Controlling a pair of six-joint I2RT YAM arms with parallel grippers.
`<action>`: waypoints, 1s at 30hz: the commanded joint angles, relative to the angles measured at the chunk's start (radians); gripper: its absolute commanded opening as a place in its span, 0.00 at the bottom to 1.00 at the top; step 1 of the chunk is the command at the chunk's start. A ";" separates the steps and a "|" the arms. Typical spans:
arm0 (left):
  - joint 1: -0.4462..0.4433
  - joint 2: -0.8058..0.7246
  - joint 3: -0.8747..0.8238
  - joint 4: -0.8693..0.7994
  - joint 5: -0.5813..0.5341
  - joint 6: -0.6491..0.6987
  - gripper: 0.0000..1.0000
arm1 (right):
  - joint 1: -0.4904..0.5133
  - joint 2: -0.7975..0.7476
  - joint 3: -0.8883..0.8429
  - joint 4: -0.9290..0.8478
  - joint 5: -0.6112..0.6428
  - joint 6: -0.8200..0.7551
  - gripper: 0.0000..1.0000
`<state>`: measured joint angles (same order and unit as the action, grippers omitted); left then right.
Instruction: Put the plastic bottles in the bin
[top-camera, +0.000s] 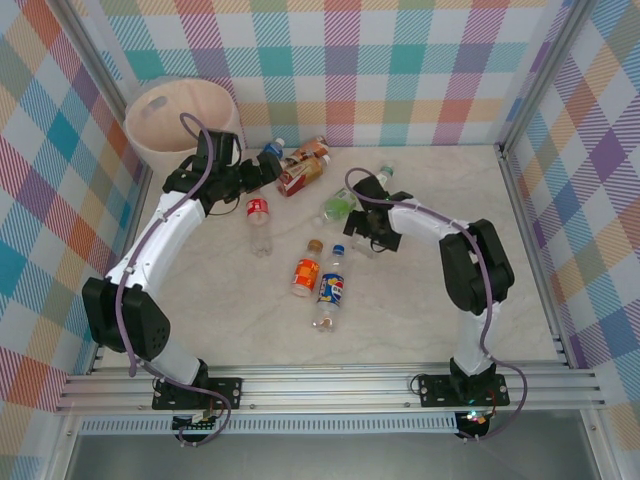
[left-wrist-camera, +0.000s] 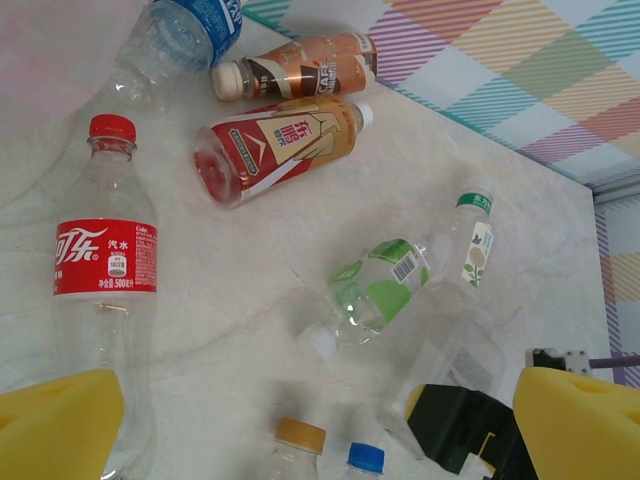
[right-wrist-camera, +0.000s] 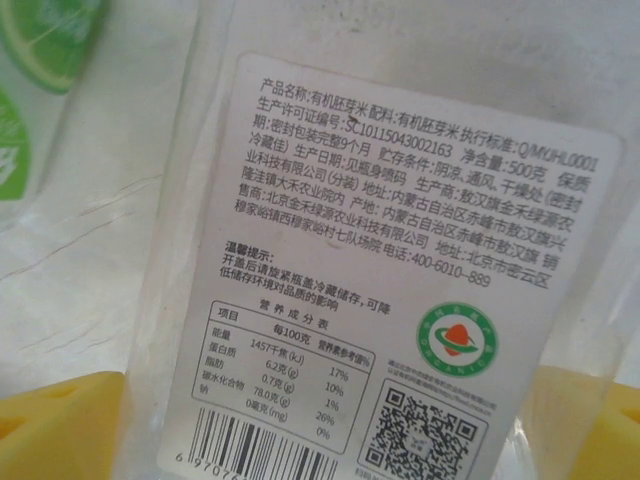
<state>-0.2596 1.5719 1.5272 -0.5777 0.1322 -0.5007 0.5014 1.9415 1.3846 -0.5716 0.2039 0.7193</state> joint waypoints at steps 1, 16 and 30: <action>0.002 0.008 -0.007 -0.019 -0.006 0.014 1.00 | 0.003 -0.002 -0.026 -0.059 0.010 -0.135 1.00; 0.002 0.000 -0.019 -0.030 -0.006 0.018 1.00 | 0.003 -0.044 -0.127 0.068 0.095 -0.002 0.82; -0.039 -0.049 -0.118 0.156 0.255 -0.003 1.00 | 0.018 -0.544 -0.426 0.416 -0.037 -0.419 0.63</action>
<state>-0.2737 1.5677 1.4364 -0.4923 0.2943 -0.5022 0.5056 1.4635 0.9958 -0.2863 0.2413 0.4408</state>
